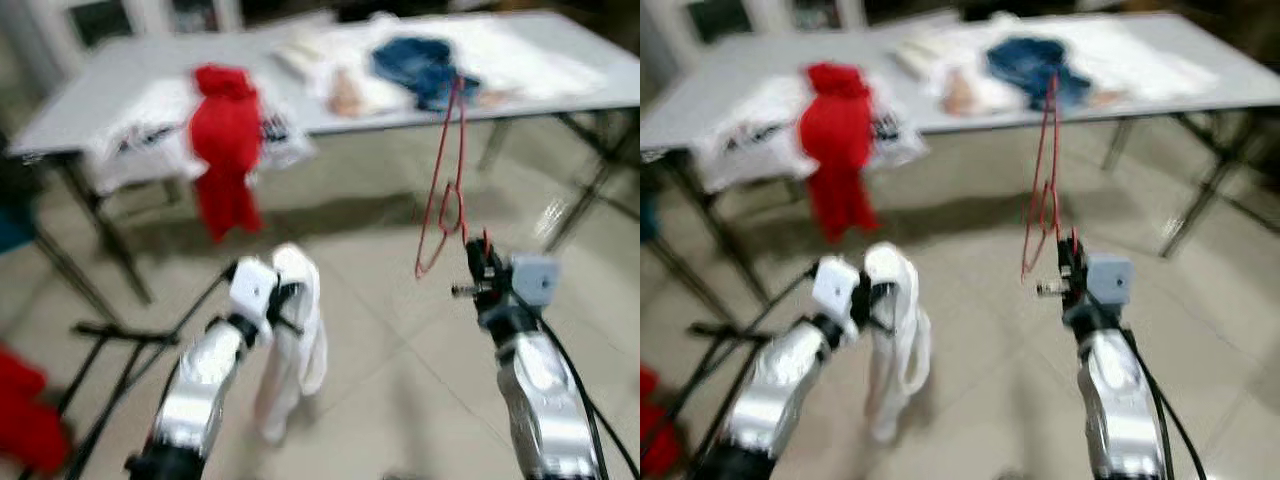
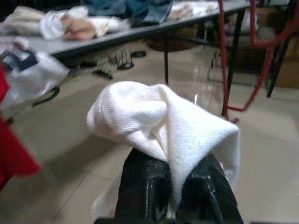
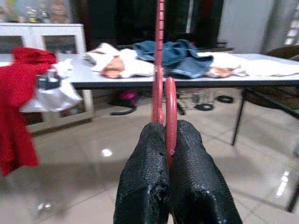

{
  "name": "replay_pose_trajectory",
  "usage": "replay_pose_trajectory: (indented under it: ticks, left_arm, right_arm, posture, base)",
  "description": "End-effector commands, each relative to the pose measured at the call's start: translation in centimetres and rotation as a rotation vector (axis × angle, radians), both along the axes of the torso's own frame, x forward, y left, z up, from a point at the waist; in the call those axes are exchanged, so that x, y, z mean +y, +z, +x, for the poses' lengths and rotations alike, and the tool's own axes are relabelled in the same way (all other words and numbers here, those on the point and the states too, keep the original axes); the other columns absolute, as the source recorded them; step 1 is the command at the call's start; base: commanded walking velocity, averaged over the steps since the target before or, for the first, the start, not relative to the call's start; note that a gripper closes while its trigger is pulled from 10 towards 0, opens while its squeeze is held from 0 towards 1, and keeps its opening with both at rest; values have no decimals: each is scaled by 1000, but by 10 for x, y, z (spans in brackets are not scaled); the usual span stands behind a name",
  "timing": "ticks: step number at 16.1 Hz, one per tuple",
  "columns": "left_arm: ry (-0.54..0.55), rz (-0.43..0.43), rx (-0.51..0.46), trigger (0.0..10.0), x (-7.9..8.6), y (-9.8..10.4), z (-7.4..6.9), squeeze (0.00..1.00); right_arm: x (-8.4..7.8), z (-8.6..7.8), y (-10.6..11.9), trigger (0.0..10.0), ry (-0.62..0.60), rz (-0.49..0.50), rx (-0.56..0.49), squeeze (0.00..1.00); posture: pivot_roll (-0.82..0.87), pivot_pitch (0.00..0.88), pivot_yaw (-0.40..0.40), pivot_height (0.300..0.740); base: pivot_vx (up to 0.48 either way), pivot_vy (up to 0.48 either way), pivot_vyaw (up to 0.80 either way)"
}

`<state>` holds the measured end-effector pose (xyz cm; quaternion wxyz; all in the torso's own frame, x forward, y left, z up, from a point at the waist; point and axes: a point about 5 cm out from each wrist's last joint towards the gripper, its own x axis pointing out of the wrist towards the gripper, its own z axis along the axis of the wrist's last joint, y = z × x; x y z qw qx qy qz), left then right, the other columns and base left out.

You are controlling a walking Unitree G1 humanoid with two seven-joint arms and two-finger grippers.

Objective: Hang hanger

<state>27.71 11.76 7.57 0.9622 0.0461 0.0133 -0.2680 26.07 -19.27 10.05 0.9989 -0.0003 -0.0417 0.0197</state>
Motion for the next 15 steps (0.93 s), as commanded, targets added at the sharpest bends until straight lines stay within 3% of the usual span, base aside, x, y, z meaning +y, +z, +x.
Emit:
replay_pose_trajectory:
  ticks: [1,12,14,15]
  left_arm:
    - [-4,-8,-11,10000,-4,4,1,0]
    - [6,-18,-11,10000,-8,4,2,0]
    - [6,-18,-13,10000,-8,4,2,0]
    - [7,-18,-13,10000,-9,4,2,0]
  right_arm:
    - [-1,2,2,10000,-12,-6,-10,0]
    - [3,9,7,10000,-6,-7,-34,0]
    - [4,12,21,10000,-9,6,-74,0]
    - [9,18,49,10000,-3,14,-177,0]
  posture:
    - [74,25,63,740]
    - [74,22,57,740]
    - [75,20,57,740]
    - [70,19,59,740]
  base:
    - [454,0,0]
    - [450,0,0]
    - [446,0,0]
    - [446,0,0]
